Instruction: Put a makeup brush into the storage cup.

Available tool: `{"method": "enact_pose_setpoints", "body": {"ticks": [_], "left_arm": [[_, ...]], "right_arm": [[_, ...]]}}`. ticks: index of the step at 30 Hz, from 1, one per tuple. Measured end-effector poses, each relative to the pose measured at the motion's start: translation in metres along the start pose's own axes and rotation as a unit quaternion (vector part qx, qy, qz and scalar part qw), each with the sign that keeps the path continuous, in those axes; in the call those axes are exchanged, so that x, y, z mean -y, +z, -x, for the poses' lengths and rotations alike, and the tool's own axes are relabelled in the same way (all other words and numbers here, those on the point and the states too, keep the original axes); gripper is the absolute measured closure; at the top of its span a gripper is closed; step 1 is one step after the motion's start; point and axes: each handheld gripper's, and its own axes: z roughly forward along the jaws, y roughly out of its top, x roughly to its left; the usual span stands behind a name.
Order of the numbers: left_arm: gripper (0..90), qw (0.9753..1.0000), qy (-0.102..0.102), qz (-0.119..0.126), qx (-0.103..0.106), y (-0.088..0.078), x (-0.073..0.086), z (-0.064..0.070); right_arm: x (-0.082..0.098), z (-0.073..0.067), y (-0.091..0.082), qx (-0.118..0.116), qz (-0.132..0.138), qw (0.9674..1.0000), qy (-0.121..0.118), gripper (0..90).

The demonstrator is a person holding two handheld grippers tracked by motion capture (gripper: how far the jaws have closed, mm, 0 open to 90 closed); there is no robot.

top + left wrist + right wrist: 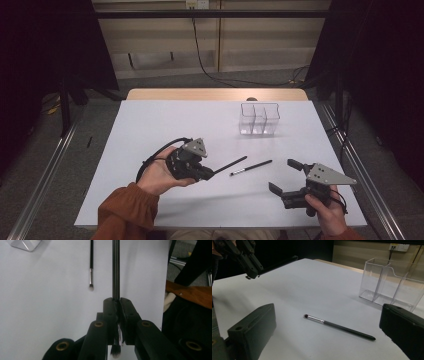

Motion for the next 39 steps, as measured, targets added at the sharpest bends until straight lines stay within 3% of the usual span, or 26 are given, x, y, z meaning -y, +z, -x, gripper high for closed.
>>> {"method": "enact_pose_setpoints", "body": {"ticks": [6,8,18,20,28,33,39], "left_arm": [[84.0,0.9997,0.006,-0.025,0.002,-0.001,-0.003,0.0],[84.0,0.9992,0.009,-0.039,0.003,-0.001,-0.003,-0.001],[84.0,0.9982,0.005,-0.059,0.004,0.002,0.002,-0.002],[84.0,0.9975,0.003,-0.069,0.015,0.002,0.002,-0.002],[84.0,0.9951,0.015,-0.095,0.024,0.004,0.001,0.0],[84.0,0.9947,0.02,-0.098,0.023,0.003,0.001,0.0],[84.0,0.9941,0.026,-0.103,0.02,0.003,0.0,0.0]], "right_arm": [[-0.006,-0.004,0.002,-0.019,-0.012,0.9996,-0.018,0.0],[-0.008,-0.005,0.004,-0.031,-0.028,0.9989,-0.023,0.0],[-0.014,-0.006,0.008,-0.061,-0.061,0.9961,-0.019,0.3],[-0.017,-0.006,0.009,-0.068,-0.068,0.9951,-0.022,0.9],[-0.025,-0.006,0.019,-0.092,-0.104,0.9896,-0.038,3.3],[-0.03,-0.009,0.027,-0.118,-0.133,0.9824,-0.058,1.9],[-0.034,-0.012,0.036,-0.125,-0.155,0.9775,-0.07,1.5]]}}
